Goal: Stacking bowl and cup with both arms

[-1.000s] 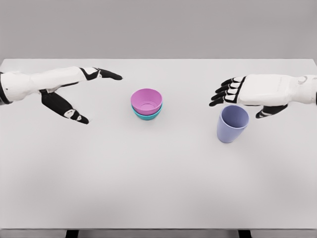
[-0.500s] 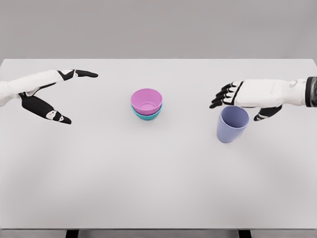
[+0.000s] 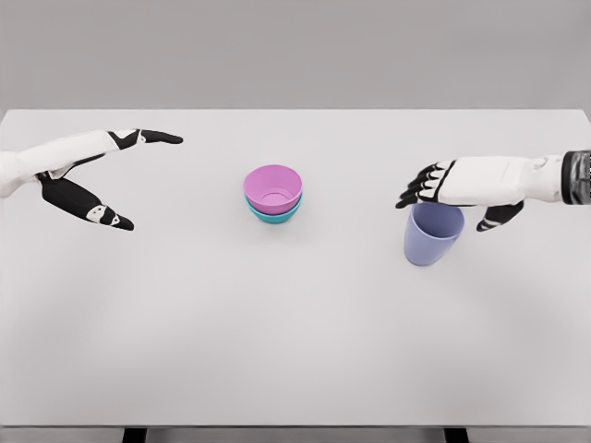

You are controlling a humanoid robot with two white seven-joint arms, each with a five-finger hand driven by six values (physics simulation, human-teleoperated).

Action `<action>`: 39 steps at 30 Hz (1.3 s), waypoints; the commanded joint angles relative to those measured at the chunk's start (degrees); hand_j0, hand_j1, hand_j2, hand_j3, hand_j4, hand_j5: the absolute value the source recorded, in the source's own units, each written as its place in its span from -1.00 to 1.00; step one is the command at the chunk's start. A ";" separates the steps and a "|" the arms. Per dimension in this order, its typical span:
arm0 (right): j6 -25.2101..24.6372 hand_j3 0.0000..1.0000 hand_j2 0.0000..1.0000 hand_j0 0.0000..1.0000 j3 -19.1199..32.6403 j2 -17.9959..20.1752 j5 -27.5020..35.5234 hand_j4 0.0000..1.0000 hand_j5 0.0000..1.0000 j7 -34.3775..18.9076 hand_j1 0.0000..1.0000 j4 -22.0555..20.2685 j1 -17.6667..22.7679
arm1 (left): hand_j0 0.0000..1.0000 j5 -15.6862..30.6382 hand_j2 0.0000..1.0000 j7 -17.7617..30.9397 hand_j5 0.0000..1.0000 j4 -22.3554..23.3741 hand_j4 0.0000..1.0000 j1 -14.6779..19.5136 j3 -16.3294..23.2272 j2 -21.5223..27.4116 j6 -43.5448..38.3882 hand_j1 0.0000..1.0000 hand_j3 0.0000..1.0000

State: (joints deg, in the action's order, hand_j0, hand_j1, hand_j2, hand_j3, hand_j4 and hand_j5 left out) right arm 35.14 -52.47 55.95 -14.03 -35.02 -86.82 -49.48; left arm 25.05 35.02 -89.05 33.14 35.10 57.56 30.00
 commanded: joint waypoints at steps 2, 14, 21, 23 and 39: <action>-0.14 1.00 1.00 1.00 -0.96 -0.75 -0.21 1.00 1.00 0.02 1.00 0.78 -0.09 | 1.00 0.44 1.00 -0.02 1.00 -0.08 1.00 0.00 -0.03 0.00 -0.12 1.00 1.00; -0.14 1.00 1.00 1.00 -1.23 -1.19 -0.56 1.00 1.00 0.02 1.00 0.69 0.00 | 1.00 0.44 1.00 -0.02 1.00 0.36 1.00 -0.18 -0.03 -0.08 -0.12 1.00 1.00; -0.14 0.79 0.79 0.79 -2.55 -0.84 -0.56 0.79 0.79 0.02 0.79 -1.77 -0.09 | 1.00 0.44 1.00 -0.02 1.00 0.36 1.00 -0.27 -0.03 -0.17 -0.12 1.00 1.00; -0.14 0.75 0.75 0.75 -2.46 -0.58 -0.56 0.75 0.75 0.02 0.75 -2.48 0.00 | 1.00 0.44 1.00 -0.02 1.00 0.36 1.00 -0.27 -0.03 -0.17 -0.12 1.00 1.00; -0.14 0.23 0.23 0.23 -0.44 -1.98 -0.39 0.23 0.23 0.02 0.23 -1.77 -1.58 | 1.00 0.44 1.00 -0.02 1.00 0.36 1.00 -0.27 -0.12 -0.61 -0.12 1.00 1.00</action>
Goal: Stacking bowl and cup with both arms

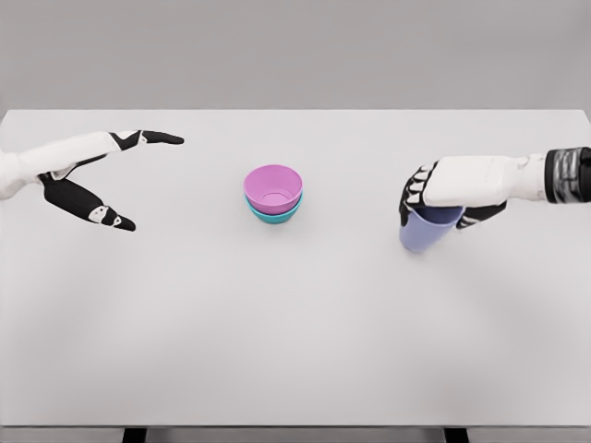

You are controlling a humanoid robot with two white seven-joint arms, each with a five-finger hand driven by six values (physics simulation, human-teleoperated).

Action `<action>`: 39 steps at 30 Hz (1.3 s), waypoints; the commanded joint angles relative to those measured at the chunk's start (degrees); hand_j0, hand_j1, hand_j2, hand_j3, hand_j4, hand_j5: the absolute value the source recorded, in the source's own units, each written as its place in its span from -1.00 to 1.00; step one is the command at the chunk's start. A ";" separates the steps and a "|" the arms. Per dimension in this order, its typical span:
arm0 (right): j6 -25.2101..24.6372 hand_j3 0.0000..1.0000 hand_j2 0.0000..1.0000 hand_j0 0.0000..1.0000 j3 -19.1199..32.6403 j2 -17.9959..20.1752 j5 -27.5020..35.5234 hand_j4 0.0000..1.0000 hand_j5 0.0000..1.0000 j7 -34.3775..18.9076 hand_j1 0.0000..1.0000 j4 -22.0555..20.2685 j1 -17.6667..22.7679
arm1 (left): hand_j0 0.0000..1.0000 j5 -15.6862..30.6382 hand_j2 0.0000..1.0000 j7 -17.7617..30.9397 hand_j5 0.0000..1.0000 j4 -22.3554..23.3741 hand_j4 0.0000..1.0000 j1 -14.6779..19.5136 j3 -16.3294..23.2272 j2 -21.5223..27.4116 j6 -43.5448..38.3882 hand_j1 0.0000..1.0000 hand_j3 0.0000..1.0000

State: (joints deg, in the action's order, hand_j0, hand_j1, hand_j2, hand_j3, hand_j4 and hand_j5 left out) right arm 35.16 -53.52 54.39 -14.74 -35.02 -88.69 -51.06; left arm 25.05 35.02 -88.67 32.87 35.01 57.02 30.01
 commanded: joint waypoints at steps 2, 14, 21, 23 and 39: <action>-0.16 0.23 0.23 0.23 1.31 -0.87 0.41 0.23 0.23 0.02 0.23 0.27 0.00 | 1.00 0.44 1.00 -0.02 1.00 -0.02 1.00 0.00 -0.03 -0.15 -0.13 1.00 1.00; -0.16 0.21 0.21 0.21 6.14 -11.06 -0.55 0.21 0.21 0.02 0.21 4.05 -1.84 | 1.00 0.44 1.00 -0.02 1.00 0.07 1.00 -0.09 -0.03 -0.15 -0.13 1.00 1.00; -0.16 0.21 0.21 0.21 6.32 -18.27 -2.49 0.21 0.21 0.02 0.21 9.15 -5.10 | 1.00 0.44 1.00 -0.02 1.00 -0.02 1.00 -0.09 -0.03 -0.15 -0.13 1.00 1.00; -0.16 0.21 0.21 0.21 6.23 -19.94 -2.58 0.21 0.21 0.02 0.21 9.68 -5.97 | 1.00 0.44 1.00 -0.02 1.00 -0.02 1.00 -0.09 -0.03 -0.15 -0.13 1.00 1.00; -0.16 0.21 0.21 0.21 5.97 -33.30 -8.11 0.21 0.21 0.02 0.21 20.22 -8.88 | 1.00 0.44 1.00 -0.02 1.00 0.07 1.00 -0.09 -0.03 -0.15 -0.13 1.00 1.00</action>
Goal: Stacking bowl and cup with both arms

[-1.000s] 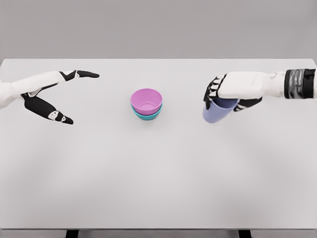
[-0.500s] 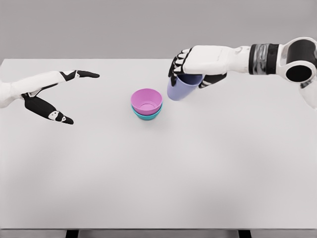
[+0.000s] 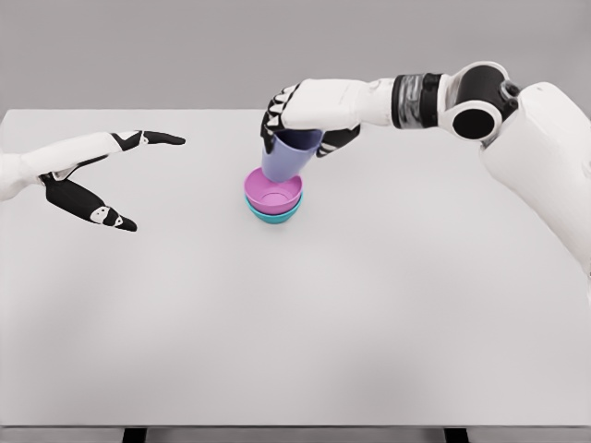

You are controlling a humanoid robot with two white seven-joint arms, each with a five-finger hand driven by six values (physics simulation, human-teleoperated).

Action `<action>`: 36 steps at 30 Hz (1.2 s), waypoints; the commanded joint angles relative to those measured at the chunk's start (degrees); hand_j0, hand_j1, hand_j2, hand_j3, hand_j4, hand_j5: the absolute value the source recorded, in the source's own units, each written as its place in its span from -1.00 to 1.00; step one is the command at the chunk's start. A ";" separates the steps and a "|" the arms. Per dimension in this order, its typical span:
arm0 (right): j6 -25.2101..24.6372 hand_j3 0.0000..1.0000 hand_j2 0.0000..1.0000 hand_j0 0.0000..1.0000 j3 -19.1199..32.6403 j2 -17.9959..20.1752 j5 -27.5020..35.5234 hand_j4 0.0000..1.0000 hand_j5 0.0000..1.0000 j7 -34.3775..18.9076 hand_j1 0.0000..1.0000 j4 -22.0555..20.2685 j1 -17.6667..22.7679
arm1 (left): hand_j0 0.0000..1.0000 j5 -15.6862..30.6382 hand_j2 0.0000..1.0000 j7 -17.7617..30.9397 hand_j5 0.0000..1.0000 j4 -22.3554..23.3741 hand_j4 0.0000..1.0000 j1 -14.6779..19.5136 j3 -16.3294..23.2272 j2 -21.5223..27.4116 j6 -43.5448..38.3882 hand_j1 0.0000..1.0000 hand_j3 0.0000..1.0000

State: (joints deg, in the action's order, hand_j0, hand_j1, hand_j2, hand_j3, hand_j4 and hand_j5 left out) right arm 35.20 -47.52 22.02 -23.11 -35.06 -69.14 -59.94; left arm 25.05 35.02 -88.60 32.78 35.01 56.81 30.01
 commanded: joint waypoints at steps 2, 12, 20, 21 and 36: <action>-0.20 0.21 0.21 0.21 -0.29 -1.90 -0.44 0.21 0.21 0.06 0.21 1.02 0.00 | 1.00 0.44 1.00 -0.02 1.00 0.01 1.00 0.00 -0.03 0.06 -0.13 1.00 1.00; -0.20 0.21 0.21 0.21 -0.64 -4.62 -1.58 0.21 0.21 0.06 0.21 5.86 -0.09 | 1.00 0.44 1.00 -0.02 1.00 0.01 1.00 0.00 -0.03 0.06 -0.13 1.00 1.00; -0.20 0.23 0.23 0.23 -1.08 -5.32 -1.58 0.23 0.23 0.06 0.23 7.88 -0.26 | 1.00 0.44 1.00 -0.02 1.00 0.01 1.00 0.00 -0.03 0.06 -0.13 1.00 1.00; -0.20 0.24 0.24 0.24 -1.08 -5.24 -1.58 0.24 0.24 0.06 0.24 7.79 -0.18 | 1.00 0.44 1.00 -0.02 1.00 -0.08 1.00 0.00 -0.03 0.06 -0.13 1.00 1.00; -0.20 1.00 1.00 1.00 -1.79 -4.36 -1.67 1.00 1.00 0.06 1.00 1.82 -0.35 | 1.00 0.44 1.00 -0.02 1.00 0.01 1.00 0.00 -0.03 -0.03 -0.13 1.00 1.00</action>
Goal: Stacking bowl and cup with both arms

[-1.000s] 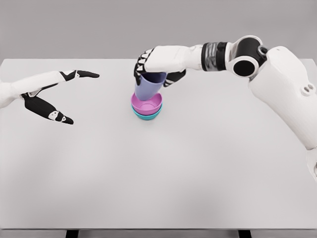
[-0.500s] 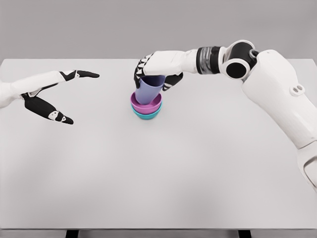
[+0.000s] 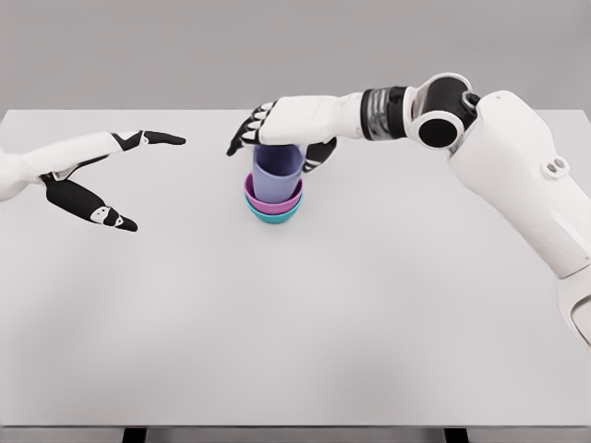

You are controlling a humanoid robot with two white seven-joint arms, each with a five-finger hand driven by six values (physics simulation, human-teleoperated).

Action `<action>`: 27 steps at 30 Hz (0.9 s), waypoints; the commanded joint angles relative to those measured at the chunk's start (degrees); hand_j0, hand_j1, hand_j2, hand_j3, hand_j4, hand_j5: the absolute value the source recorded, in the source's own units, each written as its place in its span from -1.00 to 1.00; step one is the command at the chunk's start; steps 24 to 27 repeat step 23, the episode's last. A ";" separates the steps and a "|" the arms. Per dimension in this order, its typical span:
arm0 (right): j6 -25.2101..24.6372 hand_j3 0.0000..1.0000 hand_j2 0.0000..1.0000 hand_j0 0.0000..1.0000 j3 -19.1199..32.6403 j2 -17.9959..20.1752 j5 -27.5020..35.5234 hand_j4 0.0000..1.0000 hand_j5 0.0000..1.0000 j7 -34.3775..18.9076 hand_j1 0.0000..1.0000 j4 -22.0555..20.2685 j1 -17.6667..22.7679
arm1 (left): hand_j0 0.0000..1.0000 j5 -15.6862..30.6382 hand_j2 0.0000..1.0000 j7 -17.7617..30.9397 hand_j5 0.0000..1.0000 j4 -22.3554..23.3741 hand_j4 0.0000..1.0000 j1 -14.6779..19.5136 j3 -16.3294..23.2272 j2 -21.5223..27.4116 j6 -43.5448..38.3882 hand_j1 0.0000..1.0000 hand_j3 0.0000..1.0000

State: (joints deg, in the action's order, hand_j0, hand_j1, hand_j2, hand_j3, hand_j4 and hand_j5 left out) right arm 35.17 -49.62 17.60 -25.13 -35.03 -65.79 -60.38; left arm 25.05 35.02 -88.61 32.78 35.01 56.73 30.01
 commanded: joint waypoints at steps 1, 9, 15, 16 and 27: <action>-0.17 1.00 1.00 1.00 0.49 1.20 0.34 1.00 1.00 0.03 1.00 -3.28 0.00 | 1.00 0.44 1.00 -0.02 1.00 0.02 1.00 0.00 -0.03 0.05 -0.13 1.00 1.00; -0.17 1.00 1.00 1.00 6.99 19.92 2.10 1.00 1.00 0.03 1.00 -14.10 3.95 | 1.00 0.44 1.00 -0.02 1.00 -0.07 1.00 0.00 -0.03 -0.12 -0.13 1.00 1.00; -0.17 1.00 1.00 1.00 19.12 31.79 7.37 1.00 1.00 0.03 1.00 -12.52 17.75 | 1.00 0.44 1.00 -0.02 1.00 -0.07 1.00 0.00 -0.03 -0.12 -0.13 1.00 1.00; -0.17 1.00 1.00 1.00 21.40 31.79 7.37 1.00 1.00 0.03 1.00 -12.52 21.08 | 1.00 0.44 1.00 -0.02 1.00 -0.07 1.00 0.00 -0.03 -0.21 -0.13 1.00 1.00; -0.17 1.00 1.00 1.00 22.55 31.79 7.37 1.00 1.00 0.03 1.00 -12.26 24.17 | 1.00 0.44 1.00 -0.02 1.00 -0.07 1.00 0.00 -0.03 -0.30 -0.13 1.00 1.00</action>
